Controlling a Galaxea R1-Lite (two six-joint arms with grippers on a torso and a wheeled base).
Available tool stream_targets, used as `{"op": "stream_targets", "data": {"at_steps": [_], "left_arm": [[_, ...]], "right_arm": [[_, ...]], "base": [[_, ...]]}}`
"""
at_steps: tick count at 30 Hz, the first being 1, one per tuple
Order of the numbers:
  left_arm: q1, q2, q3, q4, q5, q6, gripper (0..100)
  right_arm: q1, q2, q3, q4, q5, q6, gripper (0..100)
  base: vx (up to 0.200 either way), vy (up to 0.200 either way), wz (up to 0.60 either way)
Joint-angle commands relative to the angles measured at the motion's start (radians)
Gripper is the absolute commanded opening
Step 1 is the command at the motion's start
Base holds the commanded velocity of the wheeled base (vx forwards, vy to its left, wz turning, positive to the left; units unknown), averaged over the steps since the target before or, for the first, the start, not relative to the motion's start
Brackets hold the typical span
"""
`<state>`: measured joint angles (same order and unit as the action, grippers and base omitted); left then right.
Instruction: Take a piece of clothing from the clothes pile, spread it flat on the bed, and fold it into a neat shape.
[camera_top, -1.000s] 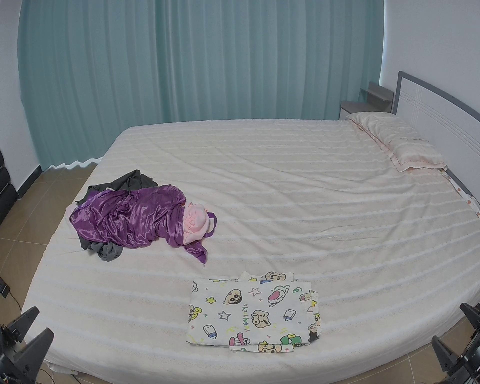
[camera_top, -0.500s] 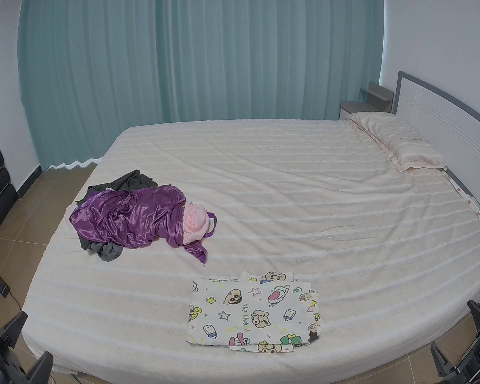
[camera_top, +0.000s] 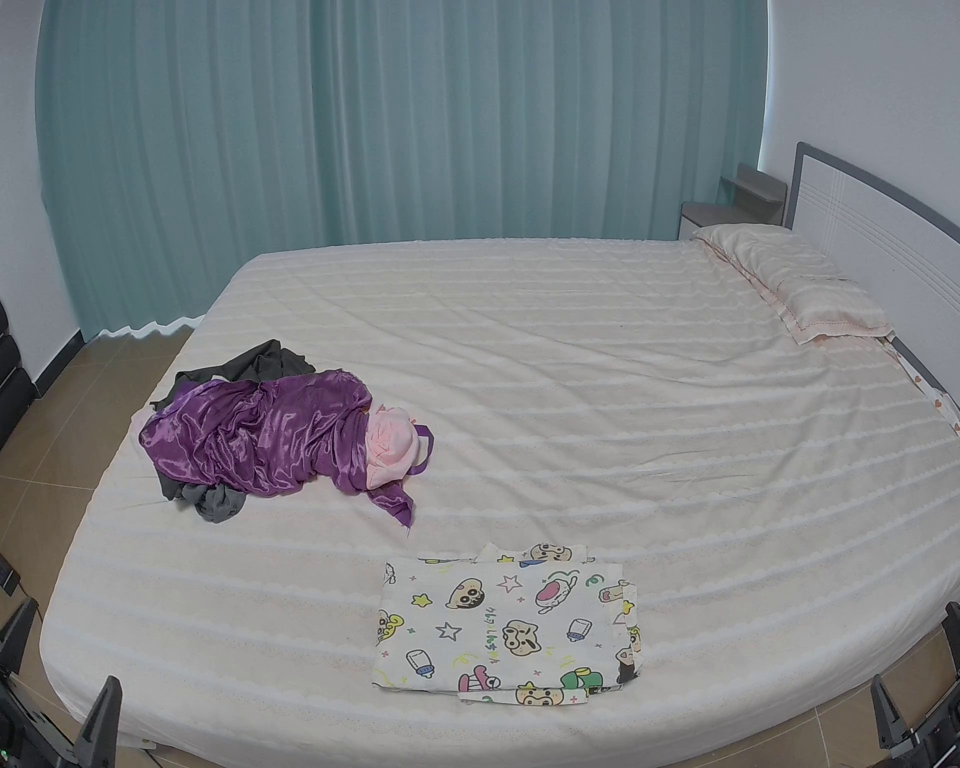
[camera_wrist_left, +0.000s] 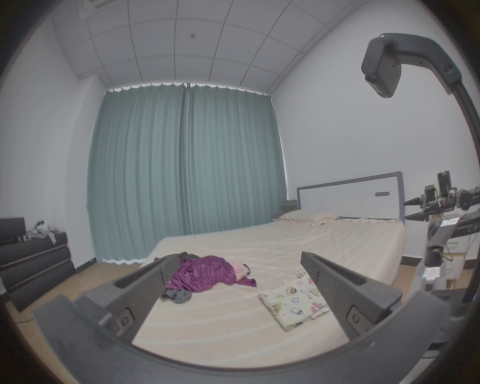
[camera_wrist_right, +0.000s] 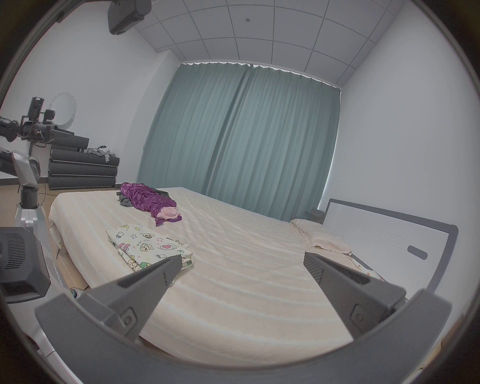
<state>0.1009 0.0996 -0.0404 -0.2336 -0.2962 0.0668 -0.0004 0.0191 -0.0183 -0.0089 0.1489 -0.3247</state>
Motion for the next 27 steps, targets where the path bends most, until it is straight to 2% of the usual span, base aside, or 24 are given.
{"op": "stream_targets", "data": {"at_steps": [1,3,4,6,12,13,17,19,20,27], "left_arm": [[0.000,0.008,0.040,-0.030,0.104,0.010,100],[0.000,0.008,0.040,-0.024,0.164,0.010,100],[0.000,0.008,0.040,-0.024,0.164,0.010,100],[0.000,0.008,0.040,-0.021,0.246,0.010,100],[0.000,0.008,0.040,-0.010,0.324,0.010,100],[0.000,0.008,0.040,0.023,0.353,0.010,100],[0.000,0.006,0.040,0.119,0.413,0.007,100],[0.000,0.008,0.040,0.143,0.425,0.007,100],[0.000,0.008,0.040,0.177,0.433,0.002,100],[0.000,0.008,0.040,0.185,0.431,-0.016,100]], "right_arm": [[-0.003,-0.019,-0.009,0.014,-0.005,0.004,100],[-0.003,-0.019,-0.008,0.012,-0.006,0.009,100],[-0.003,-0.019,-0.008,0.012,-0.006,0.009,100],[-0.003,-0.019,-0.009,0.014,-0.032,0.050,100],[-0.003,-0.019,-0.009,0.014,-0.080,0.124,100],[-0.003,-0.019,-0.009,0.015,-0.106,0.164,100],[-0.003,-0.019,-0.009,0.012,-0.140,0.213,100],[-0.003,-0.019,-0.009,0.012,-0.149,0.219,100],[-0.003,-0.019,-0.009,0.012,-0.154,0.239,100],[-0.003,-0.019,-0.011,0.023,-0.157,0.374,100]], "base": [[0.000,0.000,0.00],[0.000,0.000,0.00],[0.000,0.000,0.00],[0.000,0.000,0.00],[0.000,0.000,0.00],[0.000,0.000,0.00],[0.000,0.000,0.00],[0.000,0.000,0.00],[0.000,0.000,0.00],[0.000,0.000,0.00]]}}
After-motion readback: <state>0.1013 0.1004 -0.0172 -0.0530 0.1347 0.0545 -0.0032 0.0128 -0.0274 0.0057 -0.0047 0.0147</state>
